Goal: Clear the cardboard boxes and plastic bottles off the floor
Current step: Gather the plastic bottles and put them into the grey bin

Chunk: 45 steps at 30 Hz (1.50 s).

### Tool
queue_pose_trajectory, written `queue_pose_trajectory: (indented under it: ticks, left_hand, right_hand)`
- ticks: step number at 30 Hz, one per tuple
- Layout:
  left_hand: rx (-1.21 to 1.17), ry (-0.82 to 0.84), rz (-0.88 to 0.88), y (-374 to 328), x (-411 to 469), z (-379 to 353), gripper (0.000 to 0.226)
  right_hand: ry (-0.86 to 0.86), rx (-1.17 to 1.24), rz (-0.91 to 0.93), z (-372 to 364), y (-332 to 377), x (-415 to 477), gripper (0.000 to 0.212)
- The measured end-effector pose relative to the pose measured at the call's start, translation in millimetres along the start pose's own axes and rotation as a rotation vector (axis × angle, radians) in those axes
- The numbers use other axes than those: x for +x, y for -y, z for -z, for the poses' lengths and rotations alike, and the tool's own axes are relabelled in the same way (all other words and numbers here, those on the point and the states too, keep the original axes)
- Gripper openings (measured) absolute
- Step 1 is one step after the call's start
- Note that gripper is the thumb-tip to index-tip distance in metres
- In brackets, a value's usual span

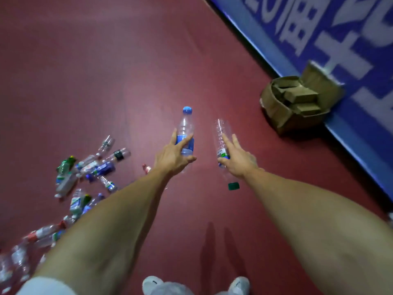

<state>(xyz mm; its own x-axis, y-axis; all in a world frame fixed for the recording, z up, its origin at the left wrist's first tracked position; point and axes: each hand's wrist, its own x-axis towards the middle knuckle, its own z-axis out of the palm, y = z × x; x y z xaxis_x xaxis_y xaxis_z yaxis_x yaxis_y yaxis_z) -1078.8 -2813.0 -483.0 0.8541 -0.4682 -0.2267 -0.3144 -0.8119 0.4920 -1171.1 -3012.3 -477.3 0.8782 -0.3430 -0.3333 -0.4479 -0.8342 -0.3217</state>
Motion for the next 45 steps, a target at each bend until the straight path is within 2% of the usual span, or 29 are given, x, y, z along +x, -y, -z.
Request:
queue_pose_trajectory:
  ticks: [8, 13, 18, 26, 33, 36, 42, 45]
  left_hand:
    - [0.152, 0.128, -0.333, -265.6, 31.2, -127.3, 0.070]
    - [0.215, 0.200, -0.581, -421.5, 38.0, -185.9, 0.070]
    - [0.218, 0.278, -0.761, -549.2, 41.7, -250.4, 0.070]
    - [0.319, 0.478, -1.027, -700.9, 57.3, -372.3, 0.070]
    - [0.327, 0.624, -1.099, -815.9, 55.5, -448.7, 0.070]
    - [0.328, 0.664, -1.172, -861.1, 39.7, -477.0, 0.071]
    - [0.296, 0.695, -1.172, -942.1, -3.4, -536.3, 0.072]
    - [0.311, 0.687, -1.206, -970.5, -21.8, -560.3, 0.072]
  right_hand:
    - [-0.123, 0.053, -0.318, 93.7, -263.5, -87.4, 0.081]
    - [-0.247, 0.156, -0.520, 144.7, -390.1, -141.3, 0.080]
    - [-0.334, 0.230, -0.717, 163.1, -495.3, -189.4, 0.081]
    - [-0.381, 0.325, -1.000, 173.6, -627.9, -229.7, 0.081]
    - [-0.479, 0.486, -1.157, 184.5, -730.6, -254.1, 0.084]
    - [-0.492, 0.481, -1.176, 197.9, -766.9, -272.9, 0.083]
    - [-0.472, 0.485, -1.207, 215.7, -861.4, -313.1, 0.083]
    - [-0.484, 0.481, -1.165, 227.7, -903.7, -332.3, 0.083]
